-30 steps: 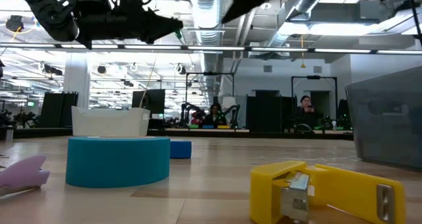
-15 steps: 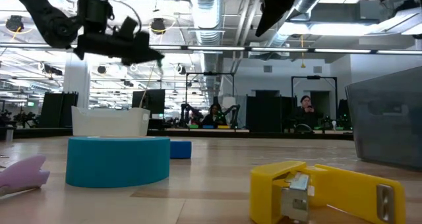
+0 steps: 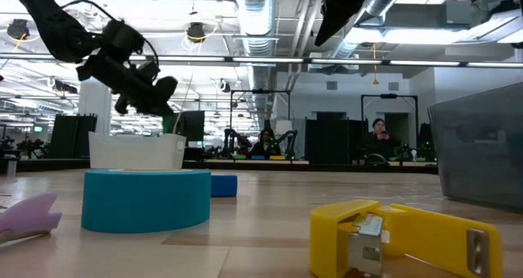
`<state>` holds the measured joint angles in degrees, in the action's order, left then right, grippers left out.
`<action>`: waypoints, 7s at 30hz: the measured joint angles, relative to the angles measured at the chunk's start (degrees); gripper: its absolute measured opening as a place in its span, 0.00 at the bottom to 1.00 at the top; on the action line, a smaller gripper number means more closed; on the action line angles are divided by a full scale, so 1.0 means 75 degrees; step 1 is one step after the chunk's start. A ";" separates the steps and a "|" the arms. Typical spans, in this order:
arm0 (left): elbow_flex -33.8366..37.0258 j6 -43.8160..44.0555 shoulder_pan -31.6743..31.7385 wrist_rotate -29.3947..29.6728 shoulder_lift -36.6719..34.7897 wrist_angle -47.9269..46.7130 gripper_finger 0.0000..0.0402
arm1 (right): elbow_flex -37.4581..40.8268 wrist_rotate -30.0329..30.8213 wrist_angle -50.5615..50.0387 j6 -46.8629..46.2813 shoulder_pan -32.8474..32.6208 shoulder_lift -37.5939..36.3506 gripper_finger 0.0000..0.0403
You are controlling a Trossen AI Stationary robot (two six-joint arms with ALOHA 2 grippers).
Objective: Pick and place Stapler, Stapler remover, tape
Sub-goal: Put the green stapler into the top white bin, then put the violet staple remover into the bottom white bin
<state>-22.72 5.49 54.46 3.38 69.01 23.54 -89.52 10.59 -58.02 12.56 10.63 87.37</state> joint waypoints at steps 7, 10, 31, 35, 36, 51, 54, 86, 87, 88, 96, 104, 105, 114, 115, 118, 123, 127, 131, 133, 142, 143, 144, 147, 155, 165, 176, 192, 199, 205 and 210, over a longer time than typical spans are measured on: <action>0.0000 0.0080 -0.0003 0.0826 0.0003 -0.1197 0.12 | 0.0000 -0.0001 0.0026 0.0000 0.0000 0.0000 0.25; 0.0000 0.0151 -0.0006 0.0964 0.0003 -0.1306 0.12 | 0.0000 -0.0003 0.0026 0.0000 0.0000 0.0000 0.25; 0.0000 0.0112 -0.0006 0.1327 0.0003 -0.1289 0.43 | 0.0000 -0.0023 -0.0036 -0.0003 -0.0014 0.0003 0.25; 0.0000 0.0112 -0.0006 0.1760 0.0003 -0.1289 0.48 | 0.0000 -0.0026 -0.0035 -0.0006 -0.0015 0.0003 0.25; 0.0000 0.0112 -0.0006 0.1756 0.0006 -0.1286 0.49 | 0.0000 -0.0026 -0.0038 -0.0006 -0.0013 0.0003 0.25; 0.0000 -0.1109 -0.0949 -0.0802 0.0006 -0.1181 0.21 | -0.0009 -0.0003 -0.0373 0.0140 -0.0277 -0.0079 0.25; 0.0000 -0.1513 -0.1871 -0.0536 0.0006 -0.1166 0.14 | -0.0004 -0.0009 -0.0574 0.0131 -0.0381 -0.0169 0.25; -0.1781 -0.0612 -0.8518 0.1585 -0.0513 -0.2980 0.01 | 0.4759 0.1312 0.1540 -0.2844 -0.2044 -0.4169 0.01; -0.1784 -0.0531 -0.8621 0.1615 -0.0513 -0.2981 0.01 | 0.4969 0.1385 0.1703 -0.2928 -0.2118 -0.4326 0.00; -0.1784 -0.0471 -0.8708 0.1700 -0.0511 -0.2984 0.01 | 0.5129 0.1401 0.1843 -0.3009 -0.2202 -0.4436 0.01; -0.1977 0.0163 -0.9637 0.1962 -0.0380 -0.2955 0.01 | 0.5450 0.1402 0.2640 -0.3045 -0.2672 -0.4610 0.00; -0.2837 0.0339 -1.0572 0.2148 0.0505 -0.3013 0.01 | 0.5450 0.1629 0.3326 -0.2620 -0.2654 -0.4607 0.00; -0.2958 0.0331 -1.0668 0.2159 0.0626 -0.3042 0.01 | 0.5450 0.1632 0.3379 -0.2620 -0.2646 -0.4607 0.00; -0.4051 0.0334 -1.1453 0.2157 0.1767 -0.4188 0.01 | 0.5450 0.1629 0.3463 -0.3314 -0.2646 -0.4491 0.00; -0.4134 0.0331 -1.1556 0.2150 0.1871 -0.4333 0.01 | 0.5450 0.1630 0.3449 -0.3444 -0.2643 -0.4456 0.00; -0.4402 0.0300 -1.1862 0.2139 0.2215 -0.4955 0.01 | 0.5447 0.1626 0.3481 -0.3739 -0.2667 -0.4217 0.00; -0.4674 0.0258 -1.2388 0.2083 0.2369 -0.5868 0.01 | 0.5450 0.1620 0.3513 -0.4329 -0.2667 -0.3568 0.00; -0.4683 0.0183 -1.2805 0.1996 0.2345 -0.5870 0.01 | 0.5450 0.1604 0.3713 -0.4558 -0.2667 -0.2903 0.00; -0.4684 0.0083 -1.3064 0.1993 0.2343 -0.5879 0.01 | 0.5450 0.1594 0.3919 -0.4561 -0.2610 -0.2198 0.00; -0.4681 0.0091 -1.3104 0.1991 0.2343 -0.5876 0.01 | 0.5450 0.1596 0.4049 -0.4544 -0.2537 -0.1883 0.00; -0.4667 0.0288 -1.2963 0.1918 0.2343 -0.5870 0.02 | 0.5450 0.1585 0.4116 -0.4484 -0.2190 -0.1220 0.00; -0.4659 0.0338 -1.2926 0.1829 0.2343 -0.5866 0.03 | 0.5450 0.1585 0.4146 -0.4485 -0.2214 -0.1234 0.00; -0.4624 0.0389 -1.2877 0.1701 0.2343 -0.5851 0.05 | 0.5450 0.1581 0.4144 -0.4485 -0.2251 -0.1267 0.00; -0.4489 0.0398 -1.2811 0.1469 0.2405 -0.5859 0.11 | 0.5450 0.1568 0.4150 -0.4482 -0.2381 -0.1498 0.00; -0.4392 -0.0652 -1.2997 0.1342 0.3287 -0.5097 0.25 | 0.5450 0.1568 0.4141 -0.4482 -0.2515 -0.2290 0.00; -0.4415 -0.1261 -1.3115 0.1308 0.3678 -0.4203 0.37 | 0.5450 0.1574 0.4145 -0.4484 -0.2515 -0.3026 0.00; -0.4418 -0.1203 -1.2875 0.0824 0.4390 -0.4085 0.39 | 0.5450 0.1571 0.4138 -0.4482 -0.2515 -0.3124 0.00; -0.4418 -0.0627 -1.2692 0.0277 0.4727 -0.3901 0.38 | 0.5450 0.1574 0.4138 -0.4462 -0.2515 -0.3124 0.00; -0.4415 -0.0478 -1.2692 0.0105 0.5041 -0.3761 0.37 | 0.5450 0.1574 0.4130 -0.4453 -0.2515 -0.3124 0.00; -0.4424 -0.0402 -1.2692 0.0027 0.5182 -0.3661 0.34 | 0.5450 0.1577 0.4130 -0.4424 -0.2515 -0.3124 0.00; -0.4424 -0.0404 -1.2686 0.0023 0.5182 -0.3647 0.28 | 0.5450 0.1575 0.4122 -0.4418 -0.2515 -0.3124 0.00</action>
<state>-55.90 2.46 -40.69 3.55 107.87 -3.81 -48.64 22.40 -27.10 -20.58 -8.23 63.94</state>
